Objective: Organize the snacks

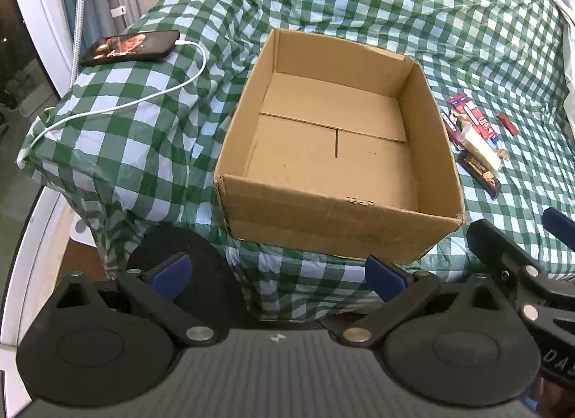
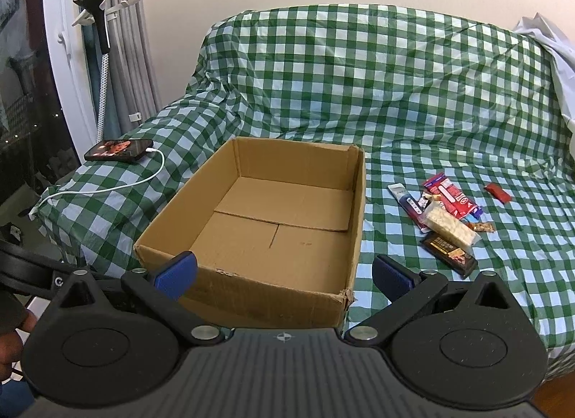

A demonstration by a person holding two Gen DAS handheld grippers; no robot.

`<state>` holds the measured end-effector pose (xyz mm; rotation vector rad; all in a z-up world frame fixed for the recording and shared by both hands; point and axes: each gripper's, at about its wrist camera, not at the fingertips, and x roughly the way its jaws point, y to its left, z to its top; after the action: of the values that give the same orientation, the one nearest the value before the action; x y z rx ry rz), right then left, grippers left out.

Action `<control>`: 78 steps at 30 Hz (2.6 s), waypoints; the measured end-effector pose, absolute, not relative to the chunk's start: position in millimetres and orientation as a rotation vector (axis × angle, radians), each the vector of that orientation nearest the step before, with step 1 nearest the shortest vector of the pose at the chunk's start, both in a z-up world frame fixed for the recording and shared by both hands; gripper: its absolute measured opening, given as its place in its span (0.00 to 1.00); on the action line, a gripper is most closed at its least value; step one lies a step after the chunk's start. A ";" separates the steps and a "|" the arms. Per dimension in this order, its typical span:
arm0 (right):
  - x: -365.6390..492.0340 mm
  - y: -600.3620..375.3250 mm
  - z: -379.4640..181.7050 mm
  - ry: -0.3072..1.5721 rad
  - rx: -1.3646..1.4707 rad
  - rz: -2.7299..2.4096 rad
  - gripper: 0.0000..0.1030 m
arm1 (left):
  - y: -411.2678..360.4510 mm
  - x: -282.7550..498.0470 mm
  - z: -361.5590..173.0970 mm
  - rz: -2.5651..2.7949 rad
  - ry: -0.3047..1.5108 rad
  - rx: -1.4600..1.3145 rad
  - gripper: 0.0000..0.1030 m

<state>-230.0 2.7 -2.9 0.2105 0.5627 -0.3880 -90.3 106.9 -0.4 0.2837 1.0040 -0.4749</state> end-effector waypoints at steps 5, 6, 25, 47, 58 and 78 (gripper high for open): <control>-226.4 -8.4 2.7 0.601 0.235 -0.409 1.00 | 95.8 -93.4 0.1 -0.487 0.982 0.329 1.00; -227.7 -14.2 3.6 0.604 0.249 -0.413 1.00 | 93.2 -93.8 0.3 -0.485 0.976 0.340 1.00; -253.3 -101.3 -9.0 0.465 0.381 -0.539 1.00 | 49.8 -80.9 -2.3 -0.490 0.991 0.405 1.00; -148.2 -347.1 -143.6 0.735 0.284 -0.646 1.00 | -68.3 -42.1 -16.1 -0.474 1.031 0.528 1.00; -147.1 -379.6 -179.0 0.795 0.297 -0.523 0.37 | -151.0 -53.2 -20.1 -0.608 0.993 0.575 1.00; -290.6 -405.8 -209.1 0.719 0.565 -0.810 0.55 | -361.3 -67.9 -205.8 -0.729 1.057 0.774 1.00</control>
<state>-290.6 -405.8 -209.1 0.5647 0.7190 -0.8101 -67.9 -361.3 -205.8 0.7738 1.0566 -0.7287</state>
